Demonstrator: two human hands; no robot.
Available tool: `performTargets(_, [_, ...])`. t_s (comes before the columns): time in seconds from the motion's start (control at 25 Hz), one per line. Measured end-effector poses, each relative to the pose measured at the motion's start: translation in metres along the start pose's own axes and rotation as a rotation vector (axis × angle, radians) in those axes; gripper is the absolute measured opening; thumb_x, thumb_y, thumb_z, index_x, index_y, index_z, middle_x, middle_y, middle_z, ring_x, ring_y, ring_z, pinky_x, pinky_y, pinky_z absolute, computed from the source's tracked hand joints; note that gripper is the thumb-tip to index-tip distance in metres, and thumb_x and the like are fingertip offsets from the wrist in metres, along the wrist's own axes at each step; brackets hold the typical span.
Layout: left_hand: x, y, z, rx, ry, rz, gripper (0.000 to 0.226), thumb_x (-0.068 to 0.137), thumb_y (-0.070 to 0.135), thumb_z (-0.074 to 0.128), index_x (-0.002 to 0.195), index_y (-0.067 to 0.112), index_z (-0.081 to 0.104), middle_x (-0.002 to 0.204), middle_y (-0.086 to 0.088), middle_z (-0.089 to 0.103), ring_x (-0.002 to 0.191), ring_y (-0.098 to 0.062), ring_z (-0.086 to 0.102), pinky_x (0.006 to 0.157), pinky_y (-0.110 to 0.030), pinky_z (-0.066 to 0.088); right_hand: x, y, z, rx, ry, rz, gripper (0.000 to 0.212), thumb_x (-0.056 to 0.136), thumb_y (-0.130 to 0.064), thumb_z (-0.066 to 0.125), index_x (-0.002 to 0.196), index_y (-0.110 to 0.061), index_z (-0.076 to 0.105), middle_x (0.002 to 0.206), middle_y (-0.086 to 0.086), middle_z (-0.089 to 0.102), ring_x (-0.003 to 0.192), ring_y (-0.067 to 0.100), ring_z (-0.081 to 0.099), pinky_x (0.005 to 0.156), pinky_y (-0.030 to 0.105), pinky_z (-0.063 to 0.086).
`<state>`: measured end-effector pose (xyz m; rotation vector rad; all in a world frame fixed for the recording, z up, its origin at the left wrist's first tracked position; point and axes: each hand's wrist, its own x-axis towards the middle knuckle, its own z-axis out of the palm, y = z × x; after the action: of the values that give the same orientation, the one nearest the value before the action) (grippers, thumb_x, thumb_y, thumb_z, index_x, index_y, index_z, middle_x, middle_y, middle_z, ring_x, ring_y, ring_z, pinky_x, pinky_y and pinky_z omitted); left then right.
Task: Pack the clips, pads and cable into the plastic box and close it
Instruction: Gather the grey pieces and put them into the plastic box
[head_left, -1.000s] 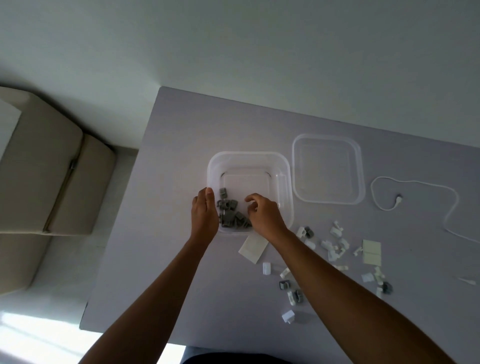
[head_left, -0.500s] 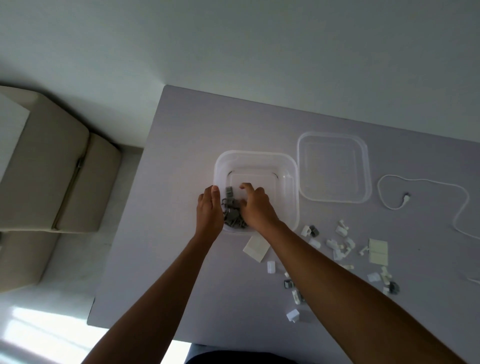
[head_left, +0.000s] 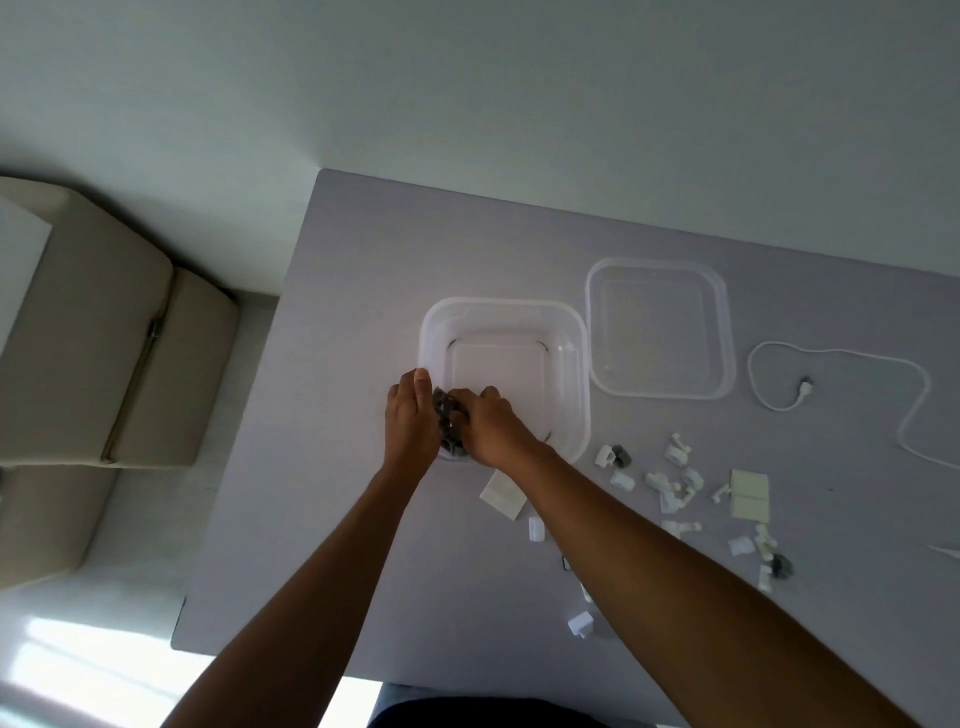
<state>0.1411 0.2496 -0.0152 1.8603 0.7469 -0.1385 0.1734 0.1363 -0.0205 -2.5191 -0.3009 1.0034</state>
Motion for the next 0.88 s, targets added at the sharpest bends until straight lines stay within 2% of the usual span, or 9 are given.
performTargets(0.08, [-0.001, -0.001, 0.000, 0.057, 0.037, 0.028, 0.043, 0.104, 0.038, 0.026, 0.129, 0.011, 0.048, 0.121, -0.010, 0.053, 0.115, -0.025, 0.049, 0.091, -0.032, 0.038, -0.006, 0.002, -0.003, 0.030, 0.034, -0.020, 0.048, 0.101, -0.036, 0.045, 0.146, -0.022, 0.037, 0.131, 0.018, 0.046, 0.116, 0.034, 0.052, 0.103, 0.043, 0.045])
performTargets(0.16, [-0.005, 0.002, -0.003, 0.213, 0.173, 0.098, 0.046, 0.102, 0.042, 0.031, 0.134, 0.011, 0.042, 0.128, -0.013, 0.051, 0.120, -0.027, 0.047, 0.095, -0.040, 0.042, -0.014, 0.003, -0.007, 0.090, 0.112, -0.035, 0.042, 0.102, -0.032, 0.044, 0.142, -0.019, 0.043, 0.128, 0.017, 0.051, 0.114, 0.033, 0.056, 0.101, 0.042, 0.048])
performTargets(0.28, [-0.021, 0.023, 0.008, 0.419, 0.288, 0.434, 0.037, 0.099, 0.033, 0.046, 0.128, 0.009, 0.046, 0.121, -0.012, 0.054, 0.112, -0.024, 0.050, 0.093, -0.039, 0.043, -0.037, 0.016, -0.024, 0.251, 0.312, -0.019, 0.032, 0.103, -0.030, 0.042, 0.129, -0.016, 0.055, 0.124, 0.010, 0.059, 0.109, 0.023, 0.061, 0.095, 0.031, 0.051])
performTargets(0.44, [-0.060, 0.055, 0.061, 0.477, 0.092, 0.823, 0.021, 0.094, 0.020, 0.055, 0.113, 0.011, 0.058, 0.112, -0.008, 0.061, 0.104, -0.020, 0.055, 0.087, -0.032, 0.045, -0.092, 0.062, -0.042, 0.479, 0.695, 0.039, 0.018, 0.099, -0.017, 0.053, 0.110, -0.013, 0.066, 0.109, 0.001, 0.068, 0.096, 0.007, 0.060, 0.085, 0.008, 0.045])
performTargets(0.52, [-0.082, 0.060, 0.100, 0.510, -0.082, 0.942, 0.019, 0.092, 0.016, 0.057, 0.111, 0.011, 0.061, 0.109, -0.007, 0.063, 0.101, -0.020, 0.058, 0.086, -0.033, 0.047, -0.128, 0.101, -0.044, 0.531, 0.856, 0.099, 0.014, 0.096, -0.010, 0.057, 0.105, -0.010, 0.067, 0.103, 0.001, 0.068, 0.092, 0.006, 0.059, 0.081, 0.005, 0.043])
performTargets(0.6, [-0.098, 0.056, 0.138, 0.607, -0.268, 0.964, 0.025, 0.090, 0.012, 0.057, 0.115, 0.011, 0.062, 0.113, -0.007, 0.063, 0.103, -0.022, 0.059, 0.087, -0.037, 0.047, -0.159, 0.146, -0.037, 0.519, 0.931, 0.160, 0.013, 0.092, -0.004, 0.059, 0.102, -0.009, 0.067, 0.101, 0.004, 0.069, 0.091, 0.010, 0.061, 0.083, 0.015, 0.050])
performTargets(0.72, [-0.108, 0.043, 0.184, 0.898, -0.454, 0.829, 0.038, 0.088, 0.008, 0.051, 0.125, 0.013, 0.057, 0.127, -0.010, 0.055, 0.114, -0.029, 0.053, 0.094, -0.041, 0.042, -0.198, 0.215, -0.018, 0.470, 0.940, 0.341, 0.016, 0.089, -0.003, 0.059, 0.101, -0.010, 0.067, 0.099, 0.009, 0.068, 0.093, 0.020, 0.063, 0.083, 0.029, 0.053])
performTargets(0.8, [-0.109, 0.035, 0.199, 1.042, -0.463, 0.758, 0.040, 0.086, 0.005, 0.048, 0.125, 0.012, 0.055, 0.128, -0.013, 0.053, 0.115, -0.031, 0.050, 0.095, -0.042, 0.039, -0.220, 0.253, -0.004, 0.435, 0.932, 0.467, 0.020, 0.086, -0.002, 0.060, 0.103, -0.011, 0.067, 0.103, 0.012, 0.066, 0.099, 0.028, 0.061, 0.086, 0.033, 0.051])
performTargets(0.88, [-0.108, 0.029, 0.207, 1.067, -0.427, 0.752, 0.039, 0.084, 0.000, 0.047, 0.120, 0.009, 0.058, 0.122, -0.017, 0.055, 0.110, -0.035, 0.051, 0.091, -0.044, 0.040, -0.236, 0.282, 0.004, 0.387, 0.905, 0.555, 0.025, 0.084, -0.003, 0.062, 0.106, -0.012, 0.067, 0.106, 0.014, 0.064, 0.103, 0.030, 0.057, 0.088, 0.033, 0.047])
